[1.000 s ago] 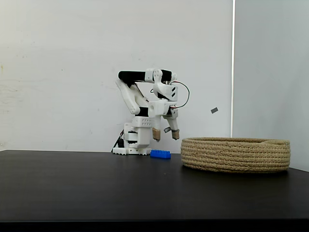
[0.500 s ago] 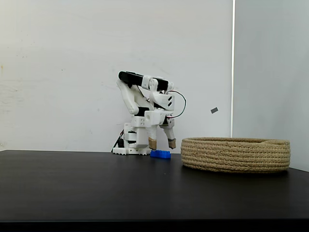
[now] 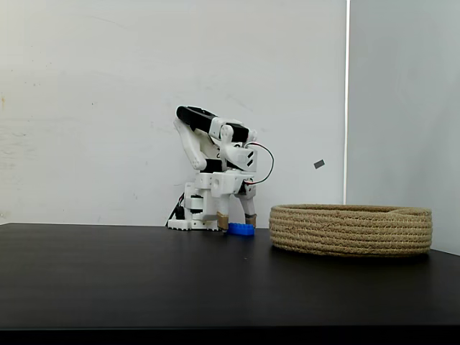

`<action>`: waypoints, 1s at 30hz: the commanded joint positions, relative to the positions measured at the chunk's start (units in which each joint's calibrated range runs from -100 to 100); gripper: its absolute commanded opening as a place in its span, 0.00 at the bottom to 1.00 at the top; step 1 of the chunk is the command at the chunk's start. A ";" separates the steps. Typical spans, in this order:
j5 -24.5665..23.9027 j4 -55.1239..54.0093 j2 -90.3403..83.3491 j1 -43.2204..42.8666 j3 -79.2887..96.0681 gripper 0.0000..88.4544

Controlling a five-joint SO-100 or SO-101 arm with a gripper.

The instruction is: Place the lego blocks in the tray

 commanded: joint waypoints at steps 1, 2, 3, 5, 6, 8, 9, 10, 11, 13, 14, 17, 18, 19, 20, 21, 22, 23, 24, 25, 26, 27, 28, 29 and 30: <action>-1.07 -1.81 -2.10 -1.04 0.12 0.29; -1.27 -2.31 -2.10 -1.29 0.48 0.29; -1.51 -2.73 -2.10 -1.62 0.76 0.28; -1.95 -3.73 -2.10 -2.28 1.58 0.27; -2.20 -4.14 -2.10 -2.69 1.85 0.25; -2.69 -4.98 -2.10 -3.35 2.49 0.23; -2.93 -5.23 -2.10 -3.68 2.85 0.22; -3.13 -5.56 -2.10 -4.01 3.22 0.20; -3.37 -5.89 -2.18 -4.25 3.49 0.17; -3.71 -6.64 -2.18 -4.75 4.04 0.12; -3.81 -6.98 -2.18 -4.91 4.40 0.11; -4.05 -8.06 -2.18 -5.33 5.41 0.07; -4.25 -8.39 -2.18 -5.49 5.68 0.04; -4.44 -8.39 -2.18 -5.57 5.68 0.02; -4.64 -8.39 -2.18 -5.74 5.68 0.00; -4.74 -8.47 -2.18 -5.74 5.68 0.00; -4.84 -8.39 -2.18 -5.74 5.68 0.00; -4.88 -8.23 -2.18 -5.66 5.41 0.00; -5.03 -7.89 -2.18 -5.57 4.95 0.00; -5.18 -7.23 -2.18 -5.49 4.22 0.00; -5.52 -6.31 -2.18 -5.49 3.04 0.00; -5.86 -4.98 -2.44 -5.41 1.39 0.00; -6.11 -3.64 -2.61 -5.33 -0.43 0.00; -6.50 -2.64 -2.70 -5.16 -2.44 0.00; -6.64 -1.39 -2.96 -4.75 -4.81 0.00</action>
